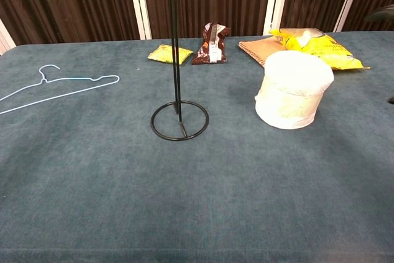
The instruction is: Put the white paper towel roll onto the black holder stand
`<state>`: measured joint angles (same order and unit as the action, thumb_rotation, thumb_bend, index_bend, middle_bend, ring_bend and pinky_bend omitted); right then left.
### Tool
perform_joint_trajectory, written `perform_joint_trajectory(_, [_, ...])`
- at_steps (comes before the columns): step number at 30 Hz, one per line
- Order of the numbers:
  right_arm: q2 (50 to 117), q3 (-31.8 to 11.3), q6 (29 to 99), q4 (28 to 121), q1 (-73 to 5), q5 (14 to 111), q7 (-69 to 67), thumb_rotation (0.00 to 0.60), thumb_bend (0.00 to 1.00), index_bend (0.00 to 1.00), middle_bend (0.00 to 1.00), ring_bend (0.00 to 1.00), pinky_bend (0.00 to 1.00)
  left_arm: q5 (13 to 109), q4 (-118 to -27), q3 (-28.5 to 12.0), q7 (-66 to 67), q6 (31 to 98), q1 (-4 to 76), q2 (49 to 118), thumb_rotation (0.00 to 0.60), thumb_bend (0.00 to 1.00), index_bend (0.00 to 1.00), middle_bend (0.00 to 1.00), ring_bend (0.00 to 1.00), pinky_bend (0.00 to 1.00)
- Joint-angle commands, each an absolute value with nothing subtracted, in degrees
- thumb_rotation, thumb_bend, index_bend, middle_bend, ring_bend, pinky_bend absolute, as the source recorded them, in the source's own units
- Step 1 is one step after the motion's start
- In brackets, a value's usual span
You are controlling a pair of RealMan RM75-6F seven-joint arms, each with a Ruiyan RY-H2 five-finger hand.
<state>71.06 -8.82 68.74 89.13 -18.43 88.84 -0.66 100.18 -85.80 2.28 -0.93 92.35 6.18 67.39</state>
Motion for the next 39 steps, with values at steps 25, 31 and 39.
perform_joint_trajectory(25, [77.4, -14.9, 44.8, 81.7, -36.8, 60.9, 8.4, 0.600, 0.13, 0.00, 0.00, 0.00, 0.00, 97.7, -86.2, 1.4, 0.7, 89.6, 7.1, 68.0, 0.600, 0.42, 0.00, 0.00, 0.00, 0.07])
perform_joint_trajectory(31, [79.0, -14.6, 42.8, 79.9, -38.6, 59.1, 7.8, 0.600, 0.13, 0.00, 0.00, 0.00, 0.00, 97.7, -86.1, 1.3, 0.4, 90.2, 6.9, 67.9, 0.600, 0.41, 0.00, 0.00, 0.00, 0.07])
perform_joint_trajectory(39, [80.7, -14.5, 41.7, 79.0, -40.6, 56.1, 8.3, 0.600, 0.12, 0.06, 0.00, 0.00, 0.00, 97.5, -86.1, 1.3, 0.2, 90.0, 7.0, 67.8, 0.600, 0.42, 0.00, 0.00, 0.00, 0.07])
